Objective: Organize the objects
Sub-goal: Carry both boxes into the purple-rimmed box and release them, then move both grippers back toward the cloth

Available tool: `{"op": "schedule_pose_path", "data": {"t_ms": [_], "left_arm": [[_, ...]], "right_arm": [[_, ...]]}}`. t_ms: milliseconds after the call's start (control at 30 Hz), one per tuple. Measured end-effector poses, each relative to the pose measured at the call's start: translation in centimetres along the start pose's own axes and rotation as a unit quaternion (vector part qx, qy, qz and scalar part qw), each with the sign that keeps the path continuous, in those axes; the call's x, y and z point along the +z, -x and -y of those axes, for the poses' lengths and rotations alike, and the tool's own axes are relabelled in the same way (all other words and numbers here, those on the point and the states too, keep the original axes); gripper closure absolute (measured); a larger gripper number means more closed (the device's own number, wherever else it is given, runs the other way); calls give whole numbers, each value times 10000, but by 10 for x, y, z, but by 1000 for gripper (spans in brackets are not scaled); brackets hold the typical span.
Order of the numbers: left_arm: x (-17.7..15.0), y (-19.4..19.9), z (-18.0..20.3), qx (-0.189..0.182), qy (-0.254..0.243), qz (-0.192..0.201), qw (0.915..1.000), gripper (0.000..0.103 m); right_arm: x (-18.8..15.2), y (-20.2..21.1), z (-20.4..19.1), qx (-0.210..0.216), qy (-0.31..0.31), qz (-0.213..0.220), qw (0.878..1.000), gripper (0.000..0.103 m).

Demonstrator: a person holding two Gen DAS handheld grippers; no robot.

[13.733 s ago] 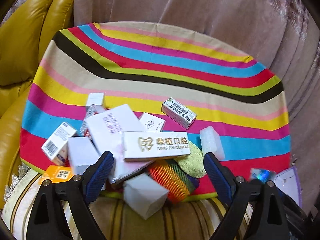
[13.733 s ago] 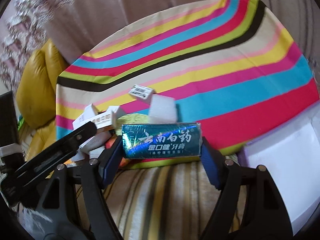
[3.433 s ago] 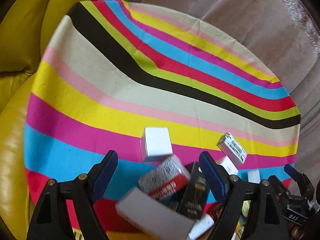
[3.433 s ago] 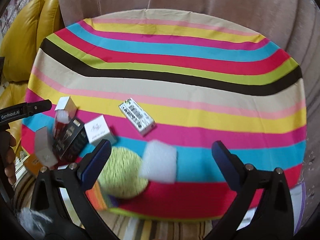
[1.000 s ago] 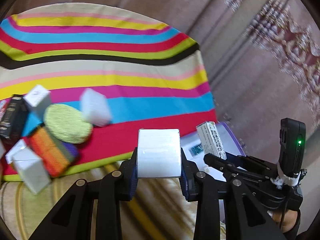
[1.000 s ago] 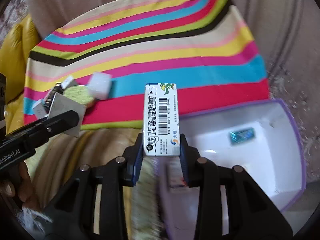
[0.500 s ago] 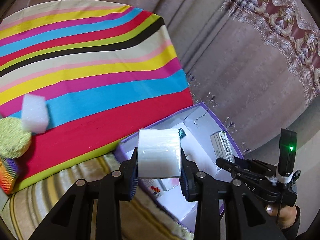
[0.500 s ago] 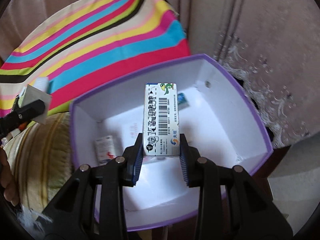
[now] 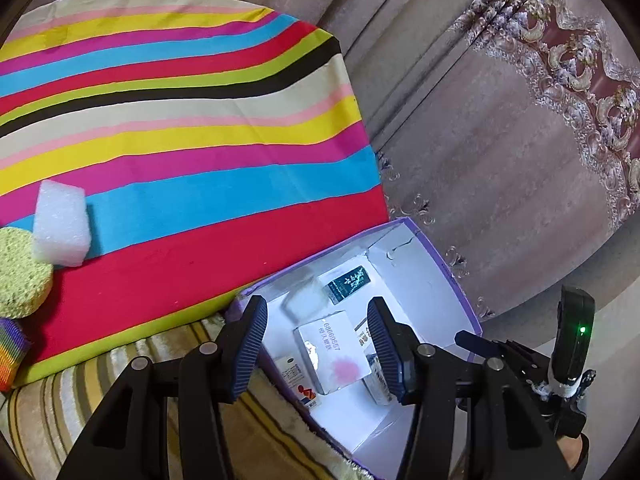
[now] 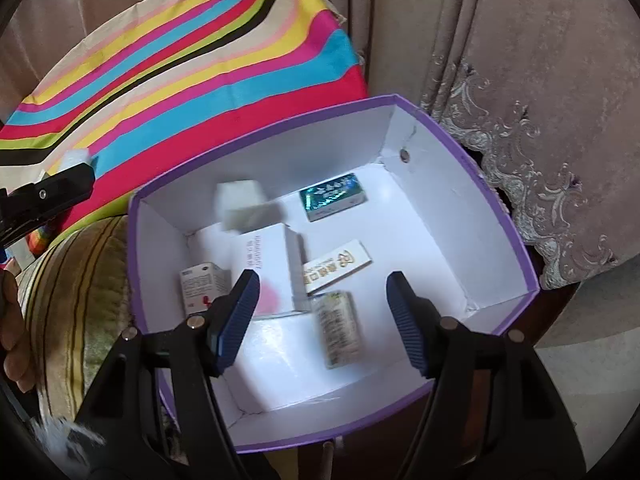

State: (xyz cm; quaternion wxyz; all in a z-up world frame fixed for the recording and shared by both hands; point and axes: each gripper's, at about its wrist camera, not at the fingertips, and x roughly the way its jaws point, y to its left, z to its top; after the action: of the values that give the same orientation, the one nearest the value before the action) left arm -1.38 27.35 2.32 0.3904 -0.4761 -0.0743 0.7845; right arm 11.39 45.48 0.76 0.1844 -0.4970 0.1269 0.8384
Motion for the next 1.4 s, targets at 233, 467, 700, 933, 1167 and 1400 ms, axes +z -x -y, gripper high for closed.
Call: {"op": "schedule_pose_path", "data": {"t_ms": [233,467,700,933,1167,1400], "left_arm": [[-7,22,-18,140,212,218,9994,49],[-20,53,-45,386,466,441,9972,49],[-37,98,-81,580,929,843,9904,49],[-59,146,-125,994,1547,1274,9747,46],[-89,188,-168,1399,2009,1536,9573,42],[-107,216,-199,2085,2339,1712,9341,30]], "right_arm": [[3,5,-23,245,170,95,9995,34],[1,8,-65,560,620,112,9964,34],[-4,12,-101,992,906,92,9909,33],[-7,14,-131,1269,1121,61,9855,31],[-8,13,-155,1451,1305,29,9808,29],[-1,5,-168,1567,1207,20,9802,29]]}}
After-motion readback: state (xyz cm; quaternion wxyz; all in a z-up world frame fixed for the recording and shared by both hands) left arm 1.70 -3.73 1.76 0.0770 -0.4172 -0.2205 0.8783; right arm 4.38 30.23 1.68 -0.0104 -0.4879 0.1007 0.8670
